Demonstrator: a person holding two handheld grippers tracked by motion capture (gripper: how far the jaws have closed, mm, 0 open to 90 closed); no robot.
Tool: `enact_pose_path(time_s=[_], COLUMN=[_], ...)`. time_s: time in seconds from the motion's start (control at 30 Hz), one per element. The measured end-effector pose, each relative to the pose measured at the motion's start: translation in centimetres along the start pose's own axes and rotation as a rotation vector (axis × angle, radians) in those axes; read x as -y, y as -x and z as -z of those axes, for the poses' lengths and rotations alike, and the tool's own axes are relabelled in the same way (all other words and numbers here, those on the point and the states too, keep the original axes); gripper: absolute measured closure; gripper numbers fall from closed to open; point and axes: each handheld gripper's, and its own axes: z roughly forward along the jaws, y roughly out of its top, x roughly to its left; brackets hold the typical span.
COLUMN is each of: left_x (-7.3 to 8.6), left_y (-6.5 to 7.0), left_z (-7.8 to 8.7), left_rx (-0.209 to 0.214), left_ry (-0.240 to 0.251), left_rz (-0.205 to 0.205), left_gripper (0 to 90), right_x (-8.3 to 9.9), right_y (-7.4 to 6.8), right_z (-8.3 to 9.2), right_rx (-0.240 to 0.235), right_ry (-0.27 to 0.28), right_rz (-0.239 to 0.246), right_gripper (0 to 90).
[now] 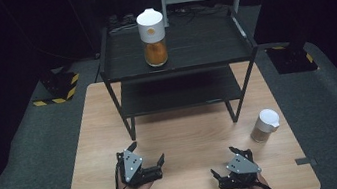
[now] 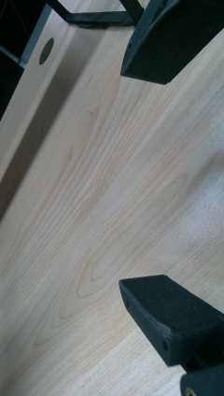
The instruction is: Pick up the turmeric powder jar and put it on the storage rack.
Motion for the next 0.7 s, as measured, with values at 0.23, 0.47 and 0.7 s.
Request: enact_pose_path(time_s=[0.23,0.47,0.7], left_x=[1.6,2.0,1.3], left_y=[0.2,0.7,2.1], left_z=[-0.5,-0.8,-1.1], left_rx=[0.011,0.004,-0.024], left_ry=[-0.073,-0.135,-0.19], left_rz=[0.004,-0.061,-0.149], left_gripper=[0.5,0.6,0.3], right_x=[-0.1,-0.2,0.0], right_y=[-0.2,-0.2,0.0], right_z=[-0.1,-0.1,0.0], right_rx=[0.007,0.012,-0.004], right_ry=[-0.008,-0.009,0.002], right_rz=[0.005,0.002,0.006], right_gripper=[0.6,0.6,0.2])
